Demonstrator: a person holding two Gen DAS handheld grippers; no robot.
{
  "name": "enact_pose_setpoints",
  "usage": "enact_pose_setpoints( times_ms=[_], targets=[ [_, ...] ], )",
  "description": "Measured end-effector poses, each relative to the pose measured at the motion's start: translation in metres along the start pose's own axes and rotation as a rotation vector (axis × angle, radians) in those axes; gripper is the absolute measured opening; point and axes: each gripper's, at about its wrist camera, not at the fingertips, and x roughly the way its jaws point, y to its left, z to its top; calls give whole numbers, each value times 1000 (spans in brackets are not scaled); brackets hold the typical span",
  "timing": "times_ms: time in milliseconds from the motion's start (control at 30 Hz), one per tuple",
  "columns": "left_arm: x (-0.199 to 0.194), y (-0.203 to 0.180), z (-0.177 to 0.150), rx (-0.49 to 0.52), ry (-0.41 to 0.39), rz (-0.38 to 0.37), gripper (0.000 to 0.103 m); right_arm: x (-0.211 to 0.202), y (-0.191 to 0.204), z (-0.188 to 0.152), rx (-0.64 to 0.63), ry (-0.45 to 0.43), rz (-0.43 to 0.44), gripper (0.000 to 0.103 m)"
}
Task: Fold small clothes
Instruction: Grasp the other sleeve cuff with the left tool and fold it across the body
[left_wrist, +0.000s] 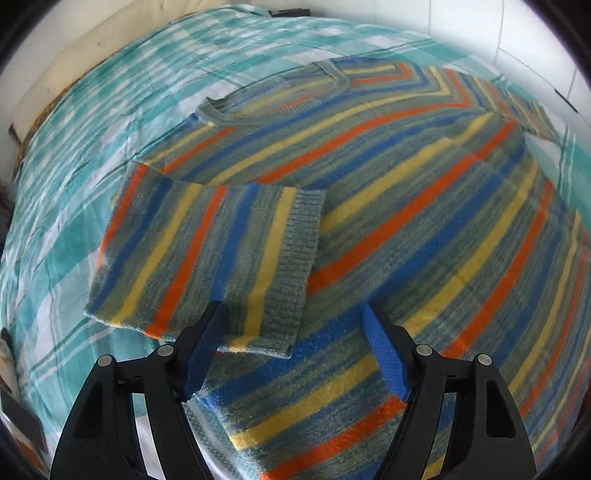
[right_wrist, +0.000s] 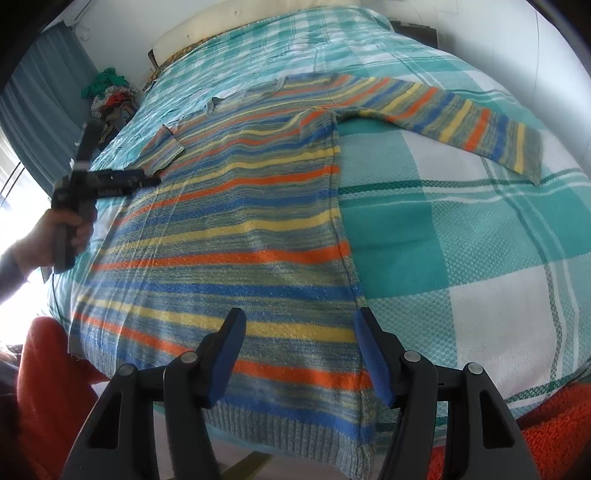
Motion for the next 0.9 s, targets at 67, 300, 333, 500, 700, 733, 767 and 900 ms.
enact_pose_setpoints(
  times_ms=[67,300,333,500,700,733,767,900],
  targets=[
    [0,9,1,-44,12,-26,76,1,-1,1,4,-3,-1,61],
    [-34,88,-8,-522,-124,-128,4,1,3,3,-2,-10,-2,61],
    [-51,109,-18,-632,-189,-139,3,0,3,2,-7,-14,-2,61],
    [-104,217,-106,-1174,-360,-67,3,-3,9,-1,-38,-30,-6,61],
    [-85,247,-177,-1350,-224,59,0,1,15,-1,-55,-18,3,61],
    [-85,244,-183,-1363,-227,60,0,1,16,-1,-58,-17,1,61],
    [-86,242,-191,-1385,-233,48,0,2,16,-2,-60,-16,-1,61],
    [-94,239,-212,-1415,-243,-17,0,5,17,-2,-61,-6,-10,61]
  ],
)
